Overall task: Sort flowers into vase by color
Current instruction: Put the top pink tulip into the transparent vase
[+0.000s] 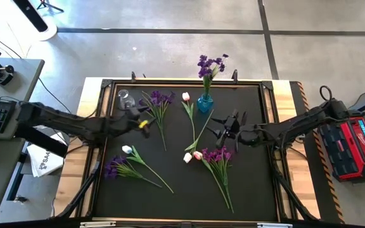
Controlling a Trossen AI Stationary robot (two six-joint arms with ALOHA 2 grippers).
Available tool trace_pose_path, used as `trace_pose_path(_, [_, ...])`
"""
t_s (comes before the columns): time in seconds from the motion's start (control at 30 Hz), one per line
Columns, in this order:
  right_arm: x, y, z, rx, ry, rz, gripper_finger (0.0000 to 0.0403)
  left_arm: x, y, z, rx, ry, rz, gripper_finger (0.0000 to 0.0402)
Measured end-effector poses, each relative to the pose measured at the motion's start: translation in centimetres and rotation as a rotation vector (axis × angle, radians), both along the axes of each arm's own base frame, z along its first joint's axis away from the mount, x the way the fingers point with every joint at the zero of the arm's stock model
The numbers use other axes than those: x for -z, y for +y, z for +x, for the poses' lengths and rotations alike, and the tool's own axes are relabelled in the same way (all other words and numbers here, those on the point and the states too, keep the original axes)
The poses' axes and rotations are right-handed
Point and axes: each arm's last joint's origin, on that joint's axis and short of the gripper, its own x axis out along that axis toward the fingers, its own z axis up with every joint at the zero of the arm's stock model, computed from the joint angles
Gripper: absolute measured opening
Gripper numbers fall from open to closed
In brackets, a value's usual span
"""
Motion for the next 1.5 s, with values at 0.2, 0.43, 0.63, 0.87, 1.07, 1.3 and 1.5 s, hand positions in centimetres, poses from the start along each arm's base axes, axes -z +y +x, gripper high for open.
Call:
trace_pose_path(0.2, [0.5, 0.4, -0.3, 0.027, 0.032, 0.022, 0.0184, -0.7, 0.9, 5.0, -0.055, 0.077, -0.065, 0.03])
trace_pose_path(0.43, [0.7, 2.1, -0.9, 0.028, 0.04, 0.008, 0.0184, 0.5, 2.8, 10.0, -0.185, 0.399, -0.133, 0.03])
trace_pose_path(0.63, [1.0, 3.2, -1.1, 0.005, 0.029, 0.034, 0.0184, 2.1, 4.7, 13.3, -0.18, 0.538, -0.228, 0.03])
trace_pose_path(0.87, [1.0, 3.9, -1.5, 0.053, 0.012, 0.011, 0.0184, 3.5, 5.9, 16.9, -0.108, 0.351, -0.254, 0.03])
trace_pose_path(1.07, [0.9, 4.3, -1.7, 0.062, -0.002, 0.016, 0.0184, 6.5, 6.6, 18.3, -0.127, 0.287, -0.298, 0.03])
trace_pose_path(1.3, [0.9, 4.3, -1.7, 0.064, -0.002, 0.016, 0.0184, 8.9, 6.9, 19.7, -0.152, 0.307, -0.29, 0.0283])
trace_pose_path(1.5, [0.9, 4.3, -1.7, 0.064, -0.002, 0.016, 0.0184, 9.9, 7.3, 22.2, -0.136, 0.302, -0.265, 0.0269])
